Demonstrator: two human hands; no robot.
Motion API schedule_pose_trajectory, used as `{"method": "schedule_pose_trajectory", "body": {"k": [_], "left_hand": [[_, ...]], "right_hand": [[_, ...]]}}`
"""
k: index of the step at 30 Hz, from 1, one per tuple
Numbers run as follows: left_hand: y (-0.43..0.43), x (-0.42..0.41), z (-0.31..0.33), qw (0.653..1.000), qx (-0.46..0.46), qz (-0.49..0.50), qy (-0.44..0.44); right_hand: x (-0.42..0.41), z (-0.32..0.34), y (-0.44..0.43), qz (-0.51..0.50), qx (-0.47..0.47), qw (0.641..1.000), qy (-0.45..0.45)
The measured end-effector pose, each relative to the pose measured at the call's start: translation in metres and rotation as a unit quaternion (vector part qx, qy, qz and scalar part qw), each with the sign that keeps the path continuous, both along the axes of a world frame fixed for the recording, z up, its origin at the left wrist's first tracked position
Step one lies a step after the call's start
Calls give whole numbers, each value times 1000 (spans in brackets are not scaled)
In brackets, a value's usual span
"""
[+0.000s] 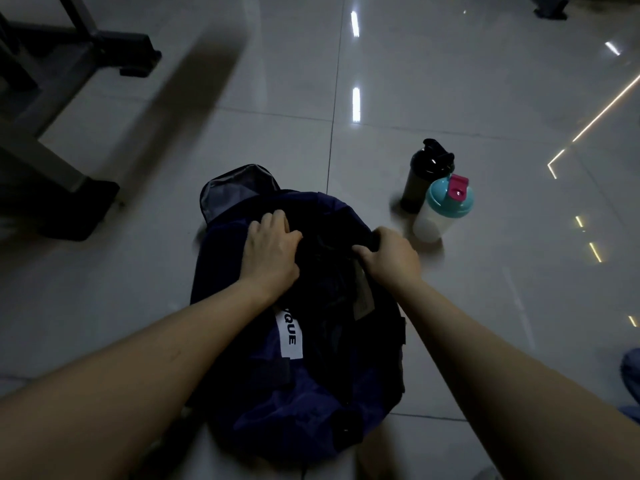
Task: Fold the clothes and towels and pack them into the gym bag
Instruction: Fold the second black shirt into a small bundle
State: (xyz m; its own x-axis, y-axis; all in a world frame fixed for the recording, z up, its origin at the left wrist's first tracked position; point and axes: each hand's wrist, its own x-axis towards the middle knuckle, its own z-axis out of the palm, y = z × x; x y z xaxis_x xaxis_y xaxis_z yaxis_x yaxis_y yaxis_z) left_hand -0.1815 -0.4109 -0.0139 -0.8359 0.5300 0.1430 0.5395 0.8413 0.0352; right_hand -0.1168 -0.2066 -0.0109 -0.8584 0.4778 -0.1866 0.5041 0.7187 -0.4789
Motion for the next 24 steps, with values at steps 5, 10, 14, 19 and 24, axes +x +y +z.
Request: {"method": "schedule_pose_trajectory", "body": {"k": [5,10,14,19,24], "left_hand": [[4,21,-19,999,15,52,-2],[2,64,-31,996,62,-45,40],[10,67,-46,1000,13,-7,-11],[29,50,-54,988,-71,1,-139],[35,32,-65,966,-106,-6,-238]], "right_hand": [[-8,-11,3,-19,-23,998,47],[-8,-23,8,-25,-40,997,65],[-6,-23,9,-19,-53,996,74],[-7,-23,14,13,-72,996,53],[-10,-24,21,17,-90,995,37]]}}
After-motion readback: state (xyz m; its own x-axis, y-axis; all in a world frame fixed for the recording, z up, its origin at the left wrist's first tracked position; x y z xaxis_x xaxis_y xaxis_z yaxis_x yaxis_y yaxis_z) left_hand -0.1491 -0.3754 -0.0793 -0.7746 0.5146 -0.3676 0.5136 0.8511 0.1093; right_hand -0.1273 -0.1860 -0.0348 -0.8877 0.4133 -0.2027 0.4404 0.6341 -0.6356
